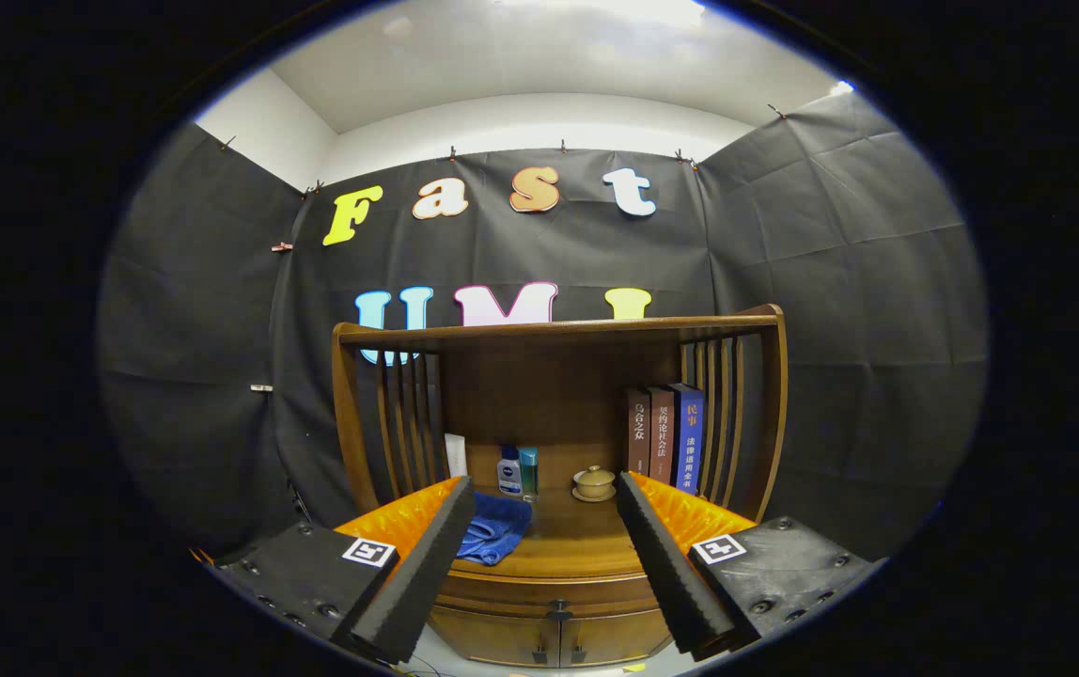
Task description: Pull open the drawer, take out the items inside it, and place them on the countertop above the cabinet.
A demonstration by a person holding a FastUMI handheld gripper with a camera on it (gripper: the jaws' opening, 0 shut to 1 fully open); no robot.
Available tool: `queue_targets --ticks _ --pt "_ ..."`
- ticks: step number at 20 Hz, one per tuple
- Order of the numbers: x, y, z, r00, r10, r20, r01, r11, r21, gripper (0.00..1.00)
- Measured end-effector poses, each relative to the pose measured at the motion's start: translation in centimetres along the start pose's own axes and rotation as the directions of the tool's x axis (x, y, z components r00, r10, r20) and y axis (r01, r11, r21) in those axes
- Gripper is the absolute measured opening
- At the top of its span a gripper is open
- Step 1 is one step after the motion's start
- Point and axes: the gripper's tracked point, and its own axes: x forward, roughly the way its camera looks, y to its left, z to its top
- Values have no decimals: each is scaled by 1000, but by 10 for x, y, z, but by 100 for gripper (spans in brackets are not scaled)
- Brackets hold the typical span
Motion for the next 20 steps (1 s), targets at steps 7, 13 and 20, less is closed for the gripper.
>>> queue_targets --ticks 7,13,20 --pt "2 -1 -2 1000 -9 5 9 1000 -7 99" --pt "13 2 -33 999 -2 -52 1 1000 -10 99" --pt "36 3 -103 989 -5 -146 6 1000 7 99"
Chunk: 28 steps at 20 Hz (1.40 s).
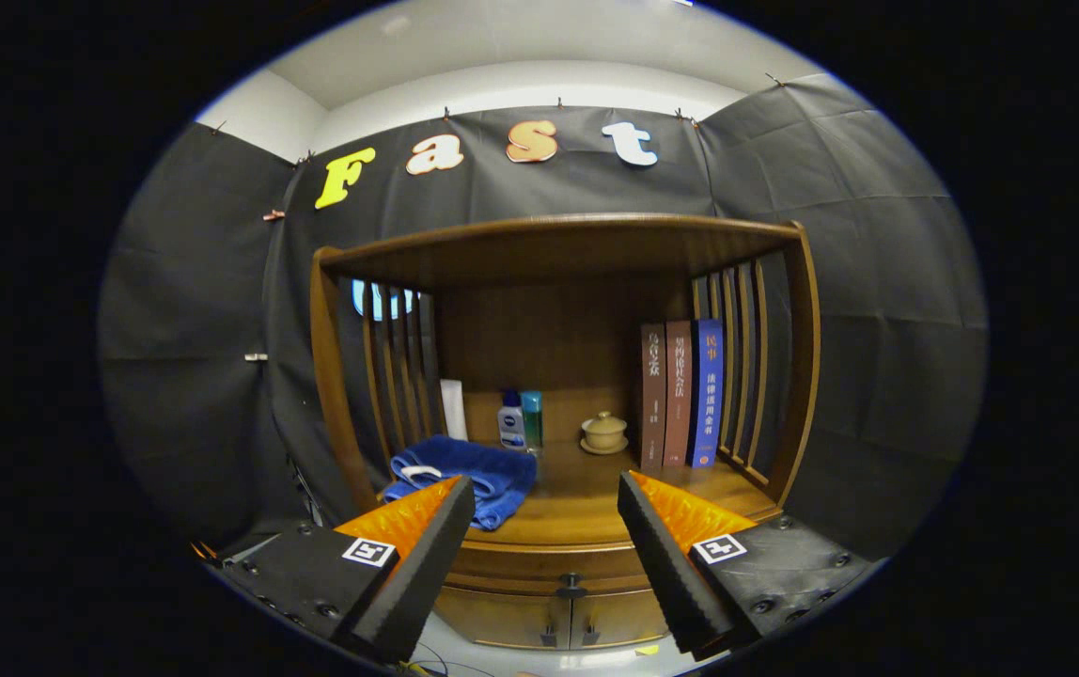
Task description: Pull open the drawer, take out the items inside it, and place them on the countertop above the cabinet.
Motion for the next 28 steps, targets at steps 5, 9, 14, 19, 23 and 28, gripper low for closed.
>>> queue_targets --ticks 5,9,14,19,23,28 --pt "26 -4 -64 994 -5 -106 7 1000 11 99" --pt "46 -8 -114 979 -14 -204 21 999 29 99" --pt "66 -16 -160 953 -32 -302 51 997 55 99" --pt "82 -29 -203 911 -64 -409 91 995 48 99" --pt "95 -32 -229 883 -76 -463 98 995 24 83" --pt "96 -34 -246 852 -99 -514 112 994 -5 52"
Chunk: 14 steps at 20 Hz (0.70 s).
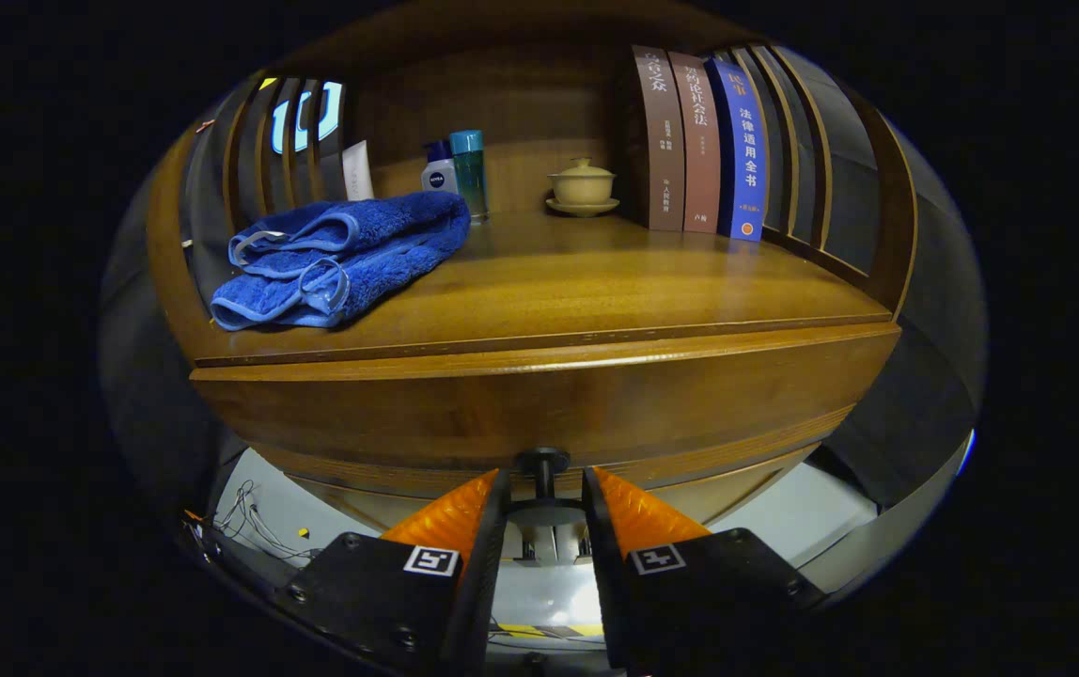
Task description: Pull open the drawer, take out the items inside it, and place them on the countertop above the cabinet.
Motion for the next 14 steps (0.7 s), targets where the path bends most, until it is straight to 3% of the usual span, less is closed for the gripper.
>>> queue_targets --ticks 3,4,14 --pt "-2 -2 4 1000 -4 2 4 1000 -9 45" --pt "0 -2 1 1000 -3 -1 3 1000 -12 34" --pt "-12 0 -7 1000 10 -25 -10 1000 -6 35"
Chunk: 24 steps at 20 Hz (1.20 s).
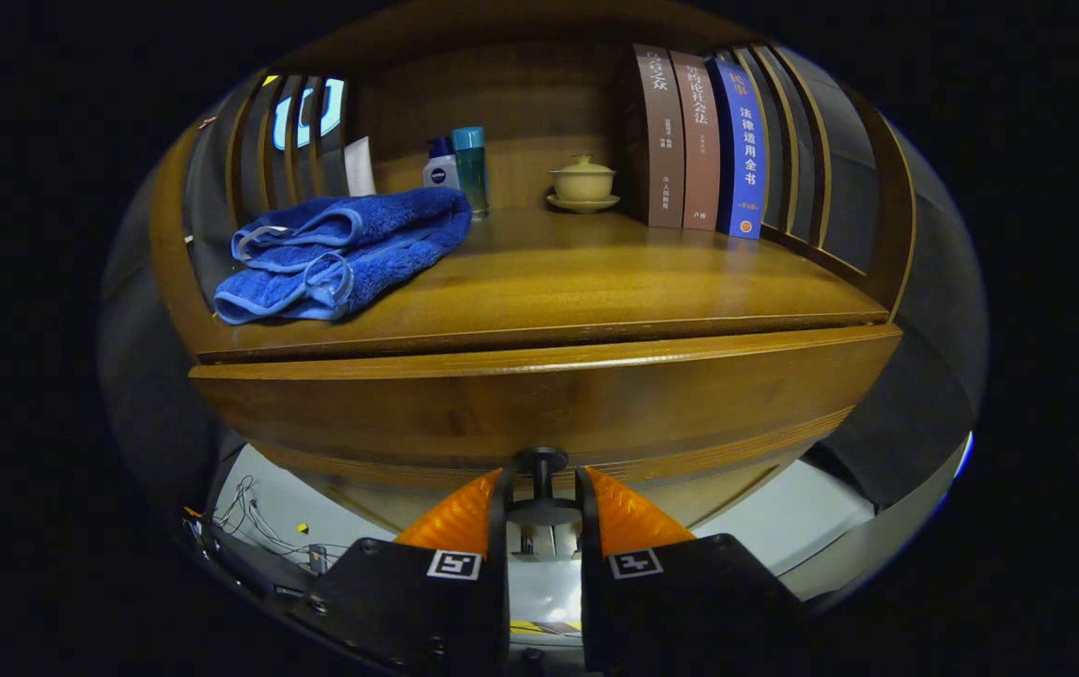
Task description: Pull open the drawer, take out the items inside it, and place them on the countertop above the cabinet.
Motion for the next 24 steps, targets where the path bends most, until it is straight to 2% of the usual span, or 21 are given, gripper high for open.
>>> queue_targets --ticks 16,24 --pt "-107 -10 -75 996 14 -91 -8 998 60 34" --pt "-143 -8 -115 986 20 -164 -5 996 92 34"
